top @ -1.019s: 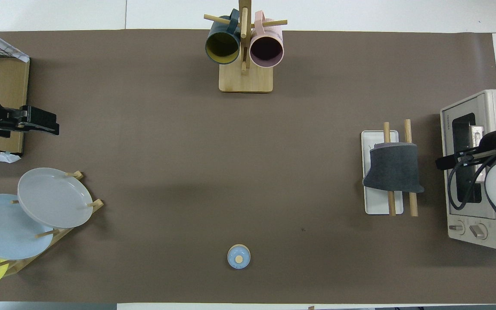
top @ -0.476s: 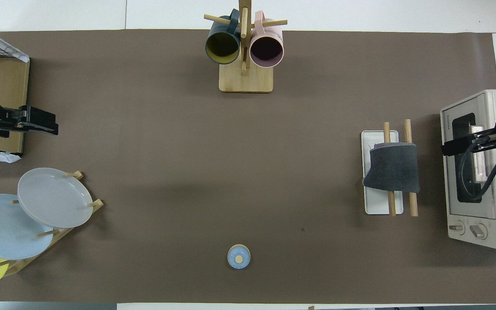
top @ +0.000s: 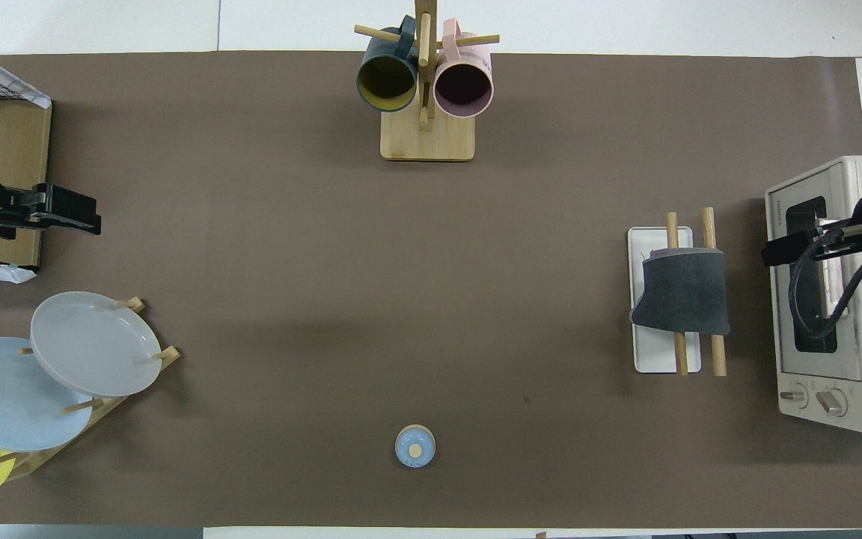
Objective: Fold towel and hang on rack
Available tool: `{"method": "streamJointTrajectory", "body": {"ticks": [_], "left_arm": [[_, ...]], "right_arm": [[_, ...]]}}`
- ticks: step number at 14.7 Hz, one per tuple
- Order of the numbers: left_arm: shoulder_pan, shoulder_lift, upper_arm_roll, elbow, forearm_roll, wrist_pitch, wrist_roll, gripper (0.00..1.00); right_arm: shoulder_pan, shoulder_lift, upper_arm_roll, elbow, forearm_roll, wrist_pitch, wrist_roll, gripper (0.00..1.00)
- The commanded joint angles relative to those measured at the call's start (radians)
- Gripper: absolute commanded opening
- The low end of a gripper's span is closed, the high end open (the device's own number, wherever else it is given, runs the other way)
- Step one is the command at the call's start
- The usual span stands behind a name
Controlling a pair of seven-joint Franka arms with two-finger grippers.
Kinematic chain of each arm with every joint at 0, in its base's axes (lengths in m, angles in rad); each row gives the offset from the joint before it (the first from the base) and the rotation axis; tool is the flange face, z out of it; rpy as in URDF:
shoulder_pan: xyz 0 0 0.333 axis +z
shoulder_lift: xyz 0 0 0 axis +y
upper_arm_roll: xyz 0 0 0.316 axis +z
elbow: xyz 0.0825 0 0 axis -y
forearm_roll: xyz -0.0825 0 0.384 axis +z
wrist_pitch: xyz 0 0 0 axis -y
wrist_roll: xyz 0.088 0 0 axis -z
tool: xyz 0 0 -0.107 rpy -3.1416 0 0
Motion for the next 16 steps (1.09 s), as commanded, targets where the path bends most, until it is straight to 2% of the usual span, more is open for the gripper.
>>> {"method": "streamJointTrajectory", "body": {"ticks": [1, 16], "left_arm": [[-0.007, -0.020, 0.009, -0.015, 0.020, 0.000, 0.001, 1.00], [-0.007, -0.020, 0.009, -0.015, 0.020, 0.000, 0.002, 1.00]], "right_arm": [[0.015, 0.019, -0.026, 0.031, -0.022, -0.025, 0.016, 1.00], [0.049, 0.066, -0.024, 0.144, -0.018, -0.042, 0.116, 1.00]]}}
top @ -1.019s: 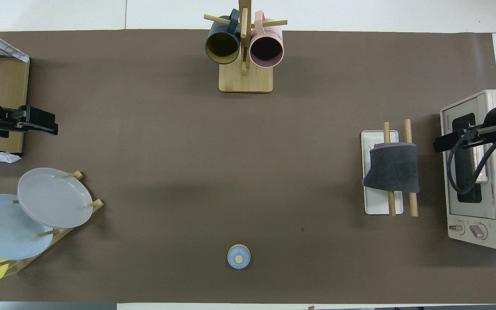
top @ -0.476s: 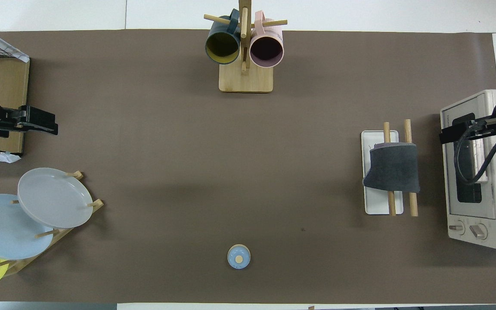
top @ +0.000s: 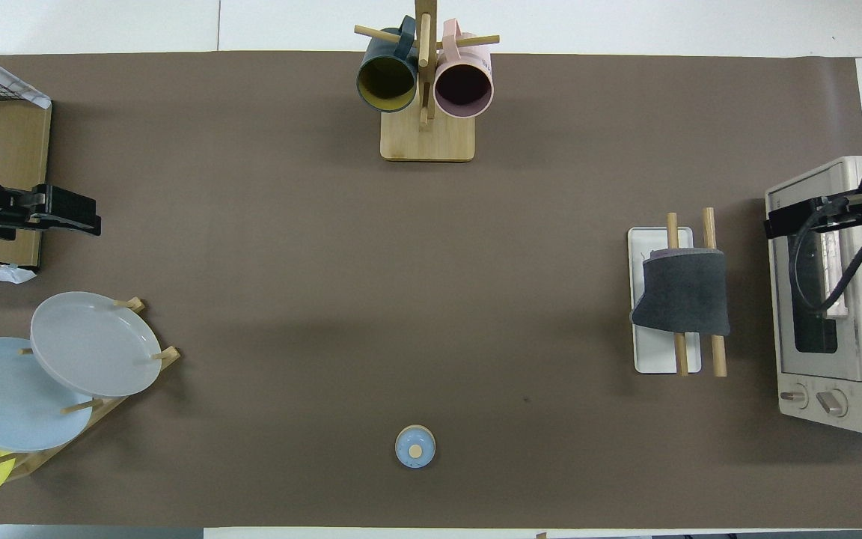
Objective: Fold towel and hang on rack
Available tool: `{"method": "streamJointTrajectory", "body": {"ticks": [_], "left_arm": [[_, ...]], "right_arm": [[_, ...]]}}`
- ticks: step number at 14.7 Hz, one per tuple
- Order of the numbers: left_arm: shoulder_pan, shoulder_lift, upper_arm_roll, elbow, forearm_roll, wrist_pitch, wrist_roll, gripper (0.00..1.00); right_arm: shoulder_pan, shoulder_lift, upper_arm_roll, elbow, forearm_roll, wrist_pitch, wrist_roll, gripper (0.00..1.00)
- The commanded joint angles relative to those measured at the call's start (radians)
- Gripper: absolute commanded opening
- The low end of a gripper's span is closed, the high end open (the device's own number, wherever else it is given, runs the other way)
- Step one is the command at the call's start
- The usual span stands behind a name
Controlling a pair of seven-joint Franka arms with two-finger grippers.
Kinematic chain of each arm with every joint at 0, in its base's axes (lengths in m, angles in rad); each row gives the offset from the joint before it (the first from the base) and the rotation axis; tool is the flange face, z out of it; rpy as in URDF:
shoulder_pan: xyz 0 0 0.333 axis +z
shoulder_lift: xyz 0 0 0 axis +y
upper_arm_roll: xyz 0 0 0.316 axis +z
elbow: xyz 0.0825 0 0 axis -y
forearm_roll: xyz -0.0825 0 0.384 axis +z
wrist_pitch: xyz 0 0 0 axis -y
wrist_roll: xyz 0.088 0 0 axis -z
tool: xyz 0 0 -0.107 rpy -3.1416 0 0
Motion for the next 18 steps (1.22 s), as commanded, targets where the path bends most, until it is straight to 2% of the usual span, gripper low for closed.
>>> {"method": "streamJointTrajectory", "body": {"ticks": [1, 18], "left_arm": [[-0.007, -0.022, 0.009, -0.015, 0.020, 0.002, 0.002, 1.00], [-0.007, -0.022, 0.009, -0.015, 0.020, 0.000, 0.002, 1.00]], "right_arm": [[0.009, 0.031, -0.003, 0.032, -0.020, -0.015, 0.025, 1.00], [0.006, 0.016, -0.003, 0.029, -0.021, -0.072, 0.025, 1.00]]}}
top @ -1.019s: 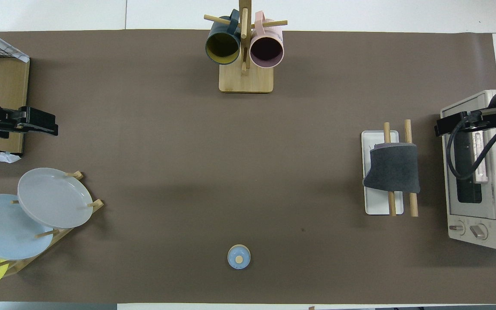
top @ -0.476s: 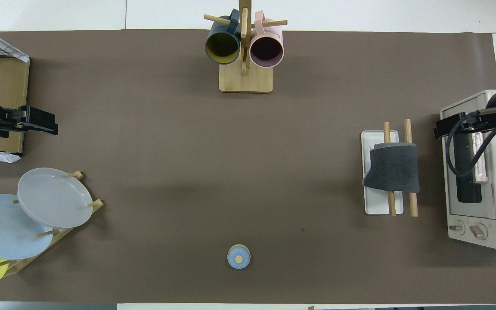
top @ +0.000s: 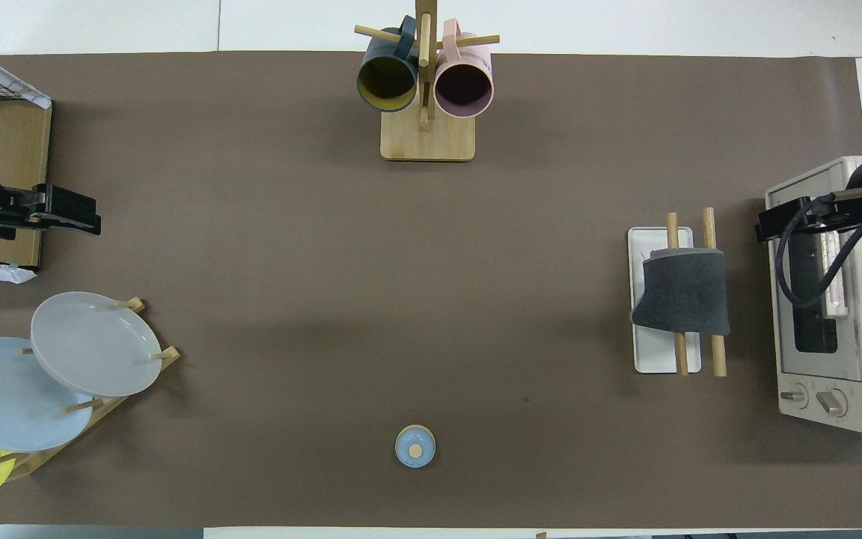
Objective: Fold towel and hang on rack
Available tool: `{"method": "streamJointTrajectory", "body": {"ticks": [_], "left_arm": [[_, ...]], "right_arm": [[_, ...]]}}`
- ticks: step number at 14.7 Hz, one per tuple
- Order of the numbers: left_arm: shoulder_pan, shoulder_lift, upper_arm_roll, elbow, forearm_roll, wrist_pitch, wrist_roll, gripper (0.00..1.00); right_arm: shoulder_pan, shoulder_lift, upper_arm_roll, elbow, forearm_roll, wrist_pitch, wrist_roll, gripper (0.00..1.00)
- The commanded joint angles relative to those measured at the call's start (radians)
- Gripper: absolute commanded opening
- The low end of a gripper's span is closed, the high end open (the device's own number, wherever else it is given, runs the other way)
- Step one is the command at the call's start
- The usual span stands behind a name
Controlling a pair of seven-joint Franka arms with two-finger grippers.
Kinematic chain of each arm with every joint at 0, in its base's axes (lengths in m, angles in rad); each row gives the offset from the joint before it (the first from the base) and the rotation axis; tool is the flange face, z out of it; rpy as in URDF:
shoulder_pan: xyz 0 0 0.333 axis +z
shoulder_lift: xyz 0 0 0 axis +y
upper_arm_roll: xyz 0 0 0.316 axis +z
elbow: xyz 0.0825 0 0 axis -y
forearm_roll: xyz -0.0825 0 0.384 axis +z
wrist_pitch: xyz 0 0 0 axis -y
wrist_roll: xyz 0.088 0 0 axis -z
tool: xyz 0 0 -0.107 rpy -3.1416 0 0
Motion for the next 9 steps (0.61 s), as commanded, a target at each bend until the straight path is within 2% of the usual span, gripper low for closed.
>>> {"method": "streamJointTrajectory", "body": {"ticks": [1, 9], "left_arm": [[-0.007, -0.022, 0.009, -0.015, 0.020, 0.000, 0.002, 1.00], [-0.007, -0.022, 0.009, -0.015, 0.020, 0.000, 0.002, 1.00]], "right_arm": [[0.002, -0.009, -0.001, 0.009, -0.019, -0.032, 0.017, 1.00], [0.004, -0.020, 0.001, 0.005, -0.022, -0.032, 0.018, 1.00]]}}
